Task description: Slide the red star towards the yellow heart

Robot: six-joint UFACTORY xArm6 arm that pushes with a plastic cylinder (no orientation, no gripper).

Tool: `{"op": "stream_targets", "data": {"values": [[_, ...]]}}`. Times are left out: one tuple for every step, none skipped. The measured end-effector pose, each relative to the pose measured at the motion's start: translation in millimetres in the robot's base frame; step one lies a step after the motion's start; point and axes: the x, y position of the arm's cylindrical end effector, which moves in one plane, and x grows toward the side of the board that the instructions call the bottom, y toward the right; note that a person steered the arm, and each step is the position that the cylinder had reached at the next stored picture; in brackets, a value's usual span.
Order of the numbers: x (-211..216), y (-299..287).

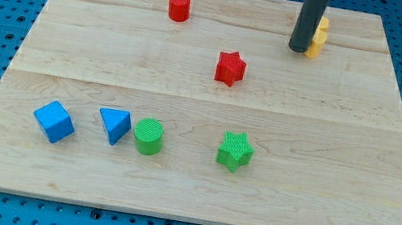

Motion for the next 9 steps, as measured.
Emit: {"op": "stream_targets", "data": {"values": [[18.8, 5.2], [86.0, 3.6], [139.8, -76.3], [119.4, -148.9], [73.0, -125.8], [57.7, -64.5], [65.7, -74.8], [54.9, -125.8], [33.8, -114.0]]}}
